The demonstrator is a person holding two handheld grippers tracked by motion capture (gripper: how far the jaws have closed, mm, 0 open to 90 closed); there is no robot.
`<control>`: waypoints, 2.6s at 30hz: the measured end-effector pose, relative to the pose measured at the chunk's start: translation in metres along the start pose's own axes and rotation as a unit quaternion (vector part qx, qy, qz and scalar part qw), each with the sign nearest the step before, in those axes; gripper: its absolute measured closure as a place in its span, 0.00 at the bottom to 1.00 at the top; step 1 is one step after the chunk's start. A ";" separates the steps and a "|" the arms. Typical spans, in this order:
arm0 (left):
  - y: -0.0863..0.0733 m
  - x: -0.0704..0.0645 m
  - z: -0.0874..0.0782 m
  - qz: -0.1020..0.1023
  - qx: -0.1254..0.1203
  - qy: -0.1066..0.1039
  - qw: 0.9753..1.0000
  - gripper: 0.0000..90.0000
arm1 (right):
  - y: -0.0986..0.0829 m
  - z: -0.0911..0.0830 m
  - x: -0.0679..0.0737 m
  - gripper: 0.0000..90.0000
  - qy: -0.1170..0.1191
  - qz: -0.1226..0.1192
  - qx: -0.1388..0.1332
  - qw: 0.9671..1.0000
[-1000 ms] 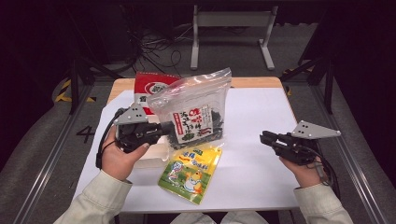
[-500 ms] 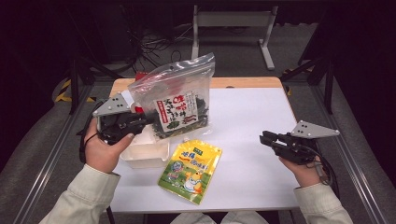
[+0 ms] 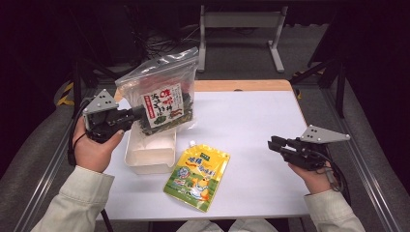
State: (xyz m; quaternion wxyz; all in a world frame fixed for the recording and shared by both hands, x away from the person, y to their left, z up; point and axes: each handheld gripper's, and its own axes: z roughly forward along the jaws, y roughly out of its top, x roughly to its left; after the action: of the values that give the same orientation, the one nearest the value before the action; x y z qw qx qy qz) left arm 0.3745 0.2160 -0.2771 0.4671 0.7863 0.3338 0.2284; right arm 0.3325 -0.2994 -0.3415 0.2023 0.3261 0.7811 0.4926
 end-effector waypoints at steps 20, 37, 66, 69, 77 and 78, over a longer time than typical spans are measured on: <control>-0.023 0.019 0.001 -0.040 0.017 0.056 0.997 0.93 | 0.000 0.001 0.000 0.79 0.002 0.002 0.003 1.000; -0.039 0.021 0.010 -0.049 0.025 0.075 0.996 0.93 | -0.001 0.003 0.000 0.78 0.004 0.005 0.005 1.000; -0.064 0.017 0.032 -0.048 0.049 0.072 0.995 0.92 | -0.002 0.005 0.001 0.74 0.010 0.008 0.004 1.000; -0.065 0.016 0.032 -0.044 0.046 0.073 0.995 0.92 | -0.002 0.007 0.002 0.74 0.011 0.008 0.007 1.000; -0.067 0.016 0.032 -0.054 0.042 0.065 0.996 0.92 | -0.003 0.011 0.003 0.72 0.016 0.010 0.012 1.000; -0.067 0.016 0.032 -0.055 0.043 0.063 0.996 0.91 | -0.003 0.011 0.003 0.72 0.015 0.009 0.013 1.000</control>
State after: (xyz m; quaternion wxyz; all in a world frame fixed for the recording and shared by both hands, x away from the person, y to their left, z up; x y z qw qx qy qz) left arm 0.3862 0.2323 -0.3505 0.4229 0.7699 0.4149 0.2370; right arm 0.3364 -0.2910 -0.3493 0.1814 0.3281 0.7875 0.4892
